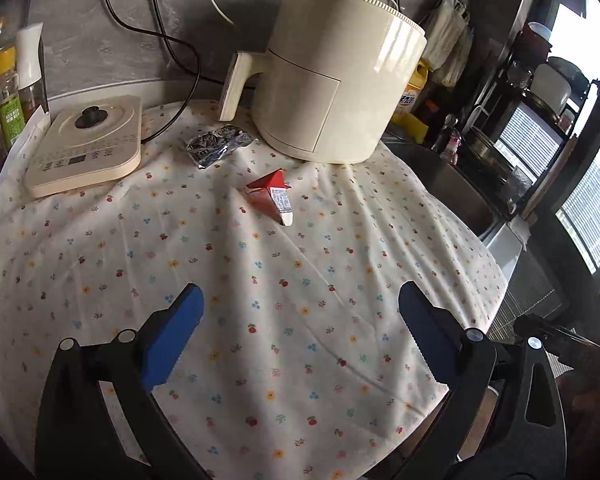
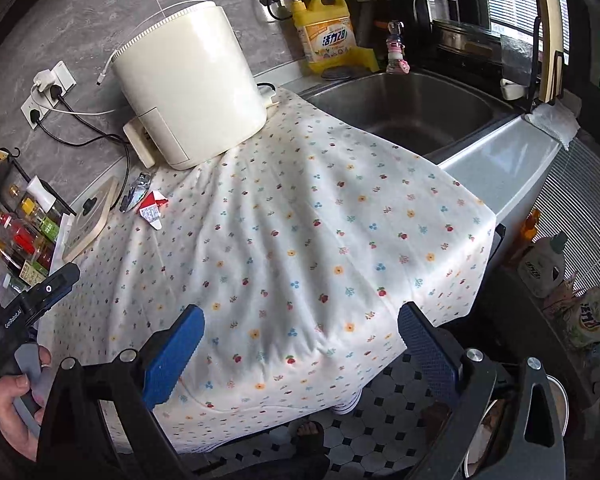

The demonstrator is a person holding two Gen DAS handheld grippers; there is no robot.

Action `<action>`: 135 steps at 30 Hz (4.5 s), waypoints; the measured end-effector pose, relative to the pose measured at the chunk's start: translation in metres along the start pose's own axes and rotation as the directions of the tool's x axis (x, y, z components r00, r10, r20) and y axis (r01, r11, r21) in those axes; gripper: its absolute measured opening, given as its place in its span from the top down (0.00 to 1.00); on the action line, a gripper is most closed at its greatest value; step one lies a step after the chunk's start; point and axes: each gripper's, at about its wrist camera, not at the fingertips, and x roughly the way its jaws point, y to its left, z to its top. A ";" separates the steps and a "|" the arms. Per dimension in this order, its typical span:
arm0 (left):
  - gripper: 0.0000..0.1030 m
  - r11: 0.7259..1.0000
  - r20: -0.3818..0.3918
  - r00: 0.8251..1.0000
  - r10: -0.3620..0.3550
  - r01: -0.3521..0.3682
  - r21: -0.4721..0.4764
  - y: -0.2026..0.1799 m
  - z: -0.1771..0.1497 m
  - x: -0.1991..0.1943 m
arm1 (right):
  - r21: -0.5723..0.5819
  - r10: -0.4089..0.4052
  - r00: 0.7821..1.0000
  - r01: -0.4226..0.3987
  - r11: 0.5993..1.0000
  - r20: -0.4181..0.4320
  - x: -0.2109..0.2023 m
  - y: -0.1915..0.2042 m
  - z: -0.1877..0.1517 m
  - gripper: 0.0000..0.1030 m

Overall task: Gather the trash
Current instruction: 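Move both tools back to the foil packet and red carton on the counter, then grasp the silver foil packet with the left tool while the right tool grasps the red-white carton, then carry the foil packet and red-white carton over the white bin with both tools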

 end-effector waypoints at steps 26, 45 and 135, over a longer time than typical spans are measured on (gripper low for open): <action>0.28 1.000 -0.002 1.000 -0.023 0.023 0.009 0.094 0.088 0.078 | -0.103 0.084 0.996 -0.088 0.991 -0.041 0.112 0.147 0.056 0.32; 0.52 0.999 -0.091 0.996 -0.020 0.015 -0.052 0.113 0.111 0.159 | -0.180 0.057 0.988 -0.083 0.980 -0.146 0.179 0.184 0.070 0.44; 0.86 0.723 -0.602 0.750 -0.274 0.573 0.386 -0.430 -0.233 0.100 | 0.518 -0.349 0.934 0.339 0.785 -0.080 -0.195 -0.348 -0.205 0.39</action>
